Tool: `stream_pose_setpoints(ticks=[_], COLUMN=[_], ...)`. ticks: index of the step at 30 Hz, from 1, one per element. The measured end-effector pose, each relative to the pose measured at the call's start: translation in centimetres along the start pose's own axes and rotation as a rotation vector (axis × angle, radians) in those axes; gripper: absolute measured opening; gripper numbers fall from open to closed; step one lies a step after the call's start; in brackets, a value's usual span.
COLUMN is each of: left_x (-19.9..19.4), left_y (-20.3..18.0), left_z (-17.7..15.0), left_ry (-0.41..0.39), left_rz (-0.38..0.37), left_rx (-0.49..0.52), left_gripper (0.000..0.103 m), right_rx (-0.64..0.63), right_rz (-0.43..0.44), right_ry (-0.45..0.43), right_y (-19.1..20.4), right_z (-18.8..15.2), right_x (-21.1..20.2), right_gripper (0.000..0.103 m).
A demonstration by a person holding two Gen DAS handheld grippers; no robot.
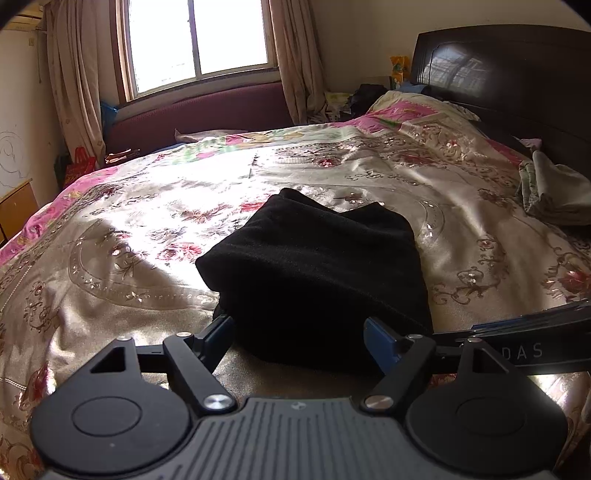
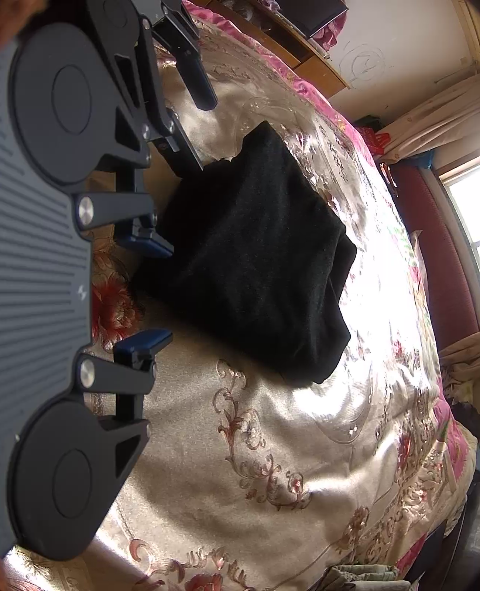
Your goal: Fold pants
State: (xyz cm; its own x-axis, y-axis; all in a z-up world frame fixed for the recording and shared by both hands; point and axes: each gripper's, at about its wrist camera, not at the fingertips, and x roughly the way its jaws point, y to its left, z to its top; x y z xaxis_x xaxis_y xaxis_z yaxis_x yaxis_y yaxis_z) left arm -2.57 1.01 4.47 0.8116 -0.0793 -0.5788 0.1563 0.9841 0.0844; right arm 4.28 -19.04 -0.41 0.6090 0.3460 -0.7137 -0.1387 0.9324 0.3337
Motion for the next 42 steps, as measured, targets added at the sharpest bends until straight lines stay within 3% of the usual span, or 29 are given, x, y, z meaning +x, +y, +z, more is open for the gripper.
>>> stream_pose_setpoints(ticks=[42], left_x=[1.1], left_y=[0.3], left_z=[-0.3], left_ry=[0.002], left_rz=[0.026], left_rx=[-0.025], left_gripper=[0.093], right_rx=[0.025], right_rz=[0.011], right_ry=[0.034], right_y=[0.1], right_z=[0.7], right_x=[1.5], right_gripper=[0.045])
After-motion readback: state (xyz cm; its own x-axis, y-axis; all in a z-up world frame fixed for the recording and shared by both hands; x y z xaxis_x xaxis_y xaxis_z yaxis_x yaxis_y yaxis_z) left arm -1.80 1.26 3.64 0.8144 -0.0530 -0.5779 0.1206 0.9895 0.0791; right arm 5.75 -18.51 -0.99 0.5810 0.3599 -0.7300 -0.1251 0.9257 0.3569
